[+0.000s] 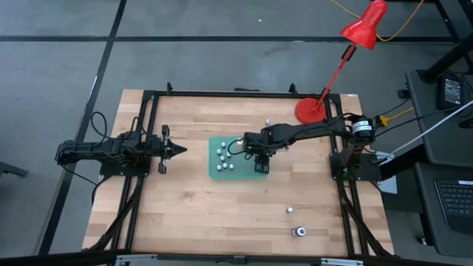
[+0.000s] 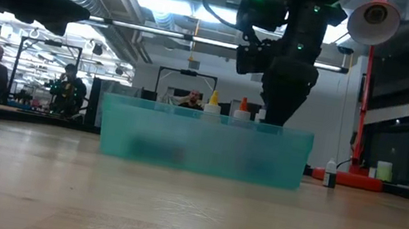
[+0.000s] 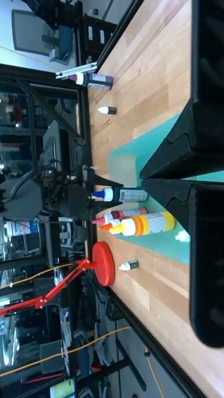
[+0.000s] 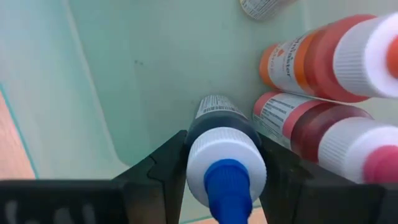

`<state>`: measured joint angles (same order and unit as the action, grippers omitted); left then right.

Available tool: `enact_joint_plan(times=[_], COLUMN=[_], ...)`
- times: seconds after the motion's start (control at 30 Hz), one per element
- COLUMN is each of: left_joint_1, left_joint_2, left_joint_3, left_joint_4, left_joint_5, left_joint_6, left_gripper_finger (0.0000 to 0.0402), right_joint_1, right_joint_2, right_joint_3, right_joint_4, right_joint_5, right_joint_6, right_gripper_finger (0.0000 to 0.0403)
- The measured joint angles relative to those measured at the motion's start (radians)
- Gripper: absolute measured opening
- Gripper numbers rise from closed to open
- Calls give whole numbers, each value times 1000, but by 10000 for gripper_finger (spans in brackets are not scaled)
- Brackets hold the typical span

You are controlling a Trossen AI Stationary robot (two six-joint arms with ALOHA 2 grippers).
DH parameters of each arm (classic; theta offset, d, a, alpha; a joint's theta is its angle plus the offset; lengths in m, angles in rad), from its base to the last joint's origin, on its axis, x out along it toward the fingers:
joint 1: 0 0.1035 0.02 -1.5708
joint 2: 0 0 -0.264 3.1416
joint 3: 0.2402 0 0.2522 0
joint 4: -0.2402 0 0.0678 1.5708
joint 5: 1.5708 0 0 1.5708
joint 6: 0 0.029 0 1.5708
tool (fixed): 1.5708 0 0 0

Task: Pick & Place food coloring
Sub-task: Put the big blue food coloring bottle into the green bin, then put the big purple food coloring bottle into the green bin

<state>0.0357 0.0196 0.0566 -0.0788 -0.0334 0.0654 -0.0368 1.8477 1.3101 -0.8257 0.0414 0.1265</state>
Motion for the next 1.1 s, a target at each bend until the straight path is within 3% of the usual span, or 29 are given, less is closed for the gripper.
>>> enact_joint_plan(times=[0.4, 0.67, 0.93, 1.1], left_joint_1=[0, 0, 0, 0], left_joint_2=[0, 0, 0, 0], left_joint_3=[0, 0, 0, 0], left_joint_4=[0, 0, 0, 0], left_joint_5=[0, 0, 0, 0], left_joint_6=[0, 0, 0, 0], left_gripper_finger=[4, 4, 4, 4], right_joint_1=[1, 7, 119, 236], right_joint_2=[6, -4, -198, -342], right_joint_3=[86, 222, 255, 254], right_joint_4=[-111, -259, -308, -399], right_joint_5=[-13, 77, 232, 264], right_joint_6=[1, 0, 81, 168], right_gripper_finger=[219, 232, 218, 218])
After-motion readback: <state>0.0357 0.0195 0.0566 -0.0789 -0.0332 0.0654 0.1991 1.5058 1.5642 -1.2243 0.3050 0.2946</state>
